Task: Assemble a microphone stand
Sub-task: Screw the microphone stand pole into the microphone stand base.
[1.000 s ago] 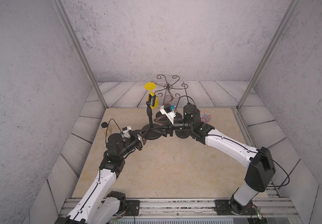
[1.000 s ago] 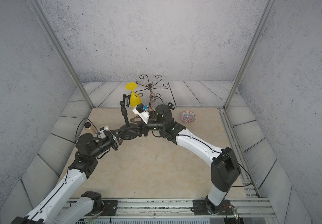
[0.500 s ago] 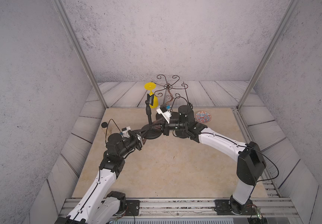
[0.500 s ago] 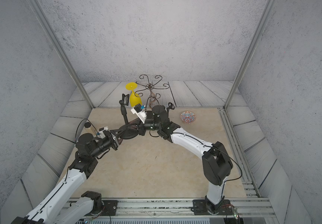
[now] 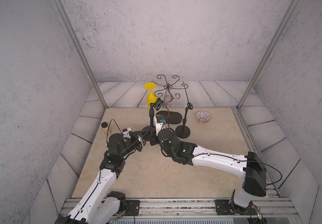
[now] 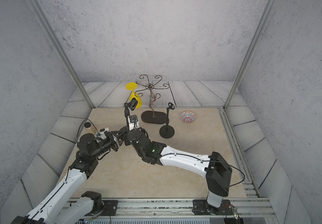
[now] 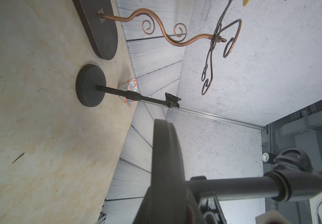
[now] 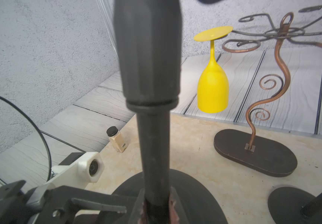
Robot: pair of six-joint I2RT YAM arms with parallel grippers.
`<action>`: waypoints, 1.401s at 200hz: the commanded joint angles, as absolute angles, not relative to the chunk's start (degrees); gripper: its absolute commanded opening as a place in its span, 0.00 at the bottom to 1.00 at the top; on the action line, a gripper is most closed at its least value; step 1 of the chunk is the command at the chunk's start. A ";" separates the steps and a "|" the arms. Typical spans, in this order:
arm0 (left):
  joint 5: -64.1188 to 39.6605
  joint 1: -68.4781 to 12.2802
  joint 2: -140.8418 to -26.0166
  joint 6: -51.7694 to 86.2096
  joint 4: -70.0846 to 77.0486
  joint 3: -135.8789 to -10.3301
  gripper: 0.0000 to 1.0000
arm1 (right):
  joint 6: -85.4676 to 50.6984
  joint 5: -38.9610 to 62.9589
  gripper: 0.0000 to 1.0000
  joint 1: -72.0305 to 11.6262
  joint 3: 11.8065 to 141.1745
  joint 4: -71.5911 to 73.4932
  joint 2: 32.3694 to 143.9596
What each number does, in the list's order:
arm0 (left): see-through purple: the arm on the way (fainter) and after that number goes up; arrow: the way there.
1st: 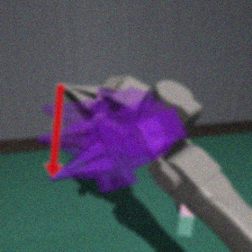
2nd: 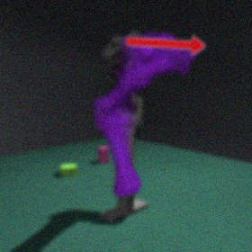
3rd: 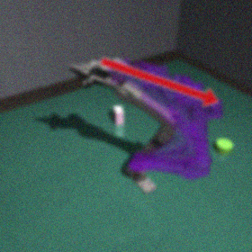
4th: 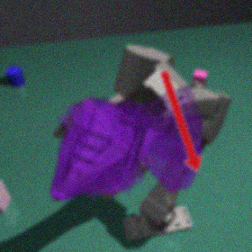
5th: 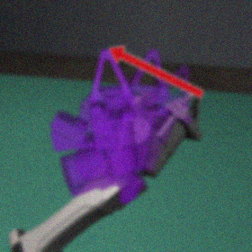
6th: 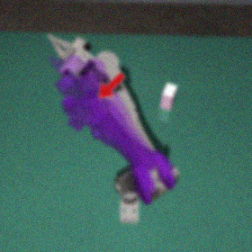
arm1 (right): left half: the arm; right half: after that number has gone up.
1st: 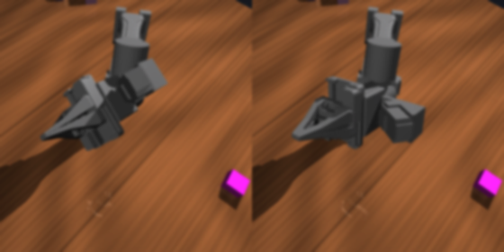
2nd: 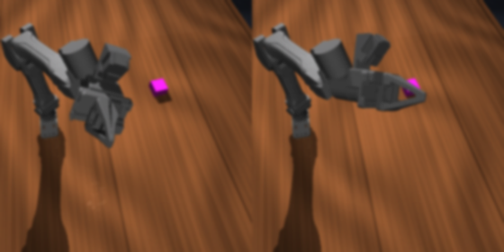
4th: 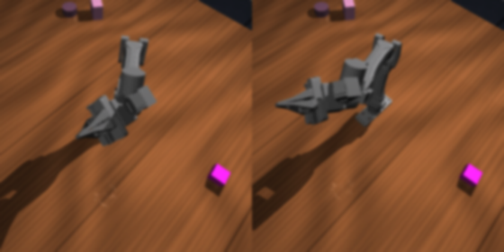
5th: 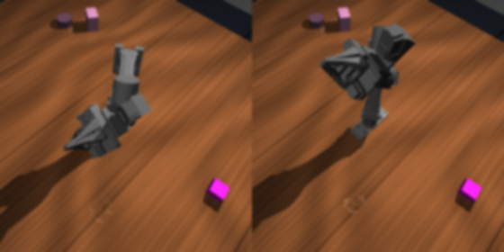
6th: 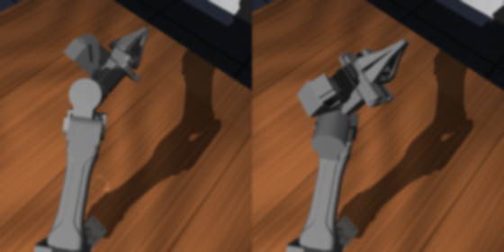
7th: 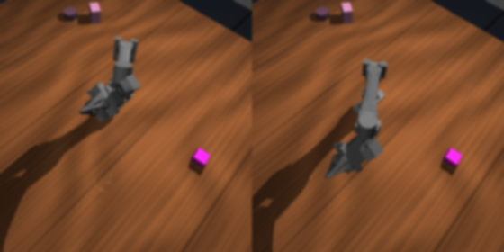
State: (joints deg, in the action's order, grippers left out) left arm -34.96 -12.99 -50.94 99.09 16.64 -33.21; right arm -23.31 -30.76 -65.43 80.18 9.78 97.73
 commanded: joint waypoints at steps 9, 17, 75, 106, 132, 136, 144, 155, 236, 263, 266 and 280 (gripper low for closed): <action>-36.57 -13.18 -49.40 100.12 24.74 -34.98 0.00 | -12.53 -25.58 0.68 -64.64 71.81 18.67 91.43; -36.56 -13.18 -49.40 100.14 24.76 -34.98 0.00 | -10.42 -24.29 0.83 -64.47 70.29 19.04 89.76; -36.71 -13.21 -49.39 100.11 24.78 -35.15 0.00 | -8.95 10.64 0.99 -52.12 64.30 18.88 82.79; -36.65 -13.19 -49.48 100.04 24.74 -35.47 0.00 | -6.21 28.87 0.99 -46.98 69.75 14.46 85.83; -36.65 -13.18 -49.66 100.05 24.74 -35.77 0.00 | -3.05 37.80 1.00 -45.49 76.85 8.89 90.18; -36.65 -13.21 -49.71 100.09 24.76 -35.85 0.00 | -2.57 38.57 0.99 -45.37 77.91 7.98 90.86; -36.65 -13.18 -49.74 100.10 24.78 -35.92 0.00 | -2.06 39.48 0.98 -45.31 79.69 7.15 92.10; -36.70 -13.18 -49.75 99.95 24.74 -35.95 0.00 | -2.07 39.67 0.96 -45.19 81.40 6.81 93.56; -36.71 -13.21 -49.58 100.11 24.69 -35.97 0.00 | -9.77 38.51 0.38 -44.56 89.59 9.40 102.36; -36.58 -13.19 -49.49 100.09 24.62 -35.95 0.00 | -16.90 33.04 0.12 -45.03 87.38 13.05 101.78; -36.57 -13.12 -49.48 100.07 24.61 -35.96 0.00 | -18.03 31.54 0.07 -45.19 86.60 13.86 101.44; -36.47 -13.10 -49.44 100.11 24.63 -35.86 0.00 | -21.42 21.52 0.00 -47.00 82.32 16.34 99.28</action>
State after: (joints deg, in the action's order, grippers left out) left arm -35.22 -12.93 -50.87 100.95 19.07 -33.36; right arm -12.75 35.05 -45.36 86.85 11.09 100.95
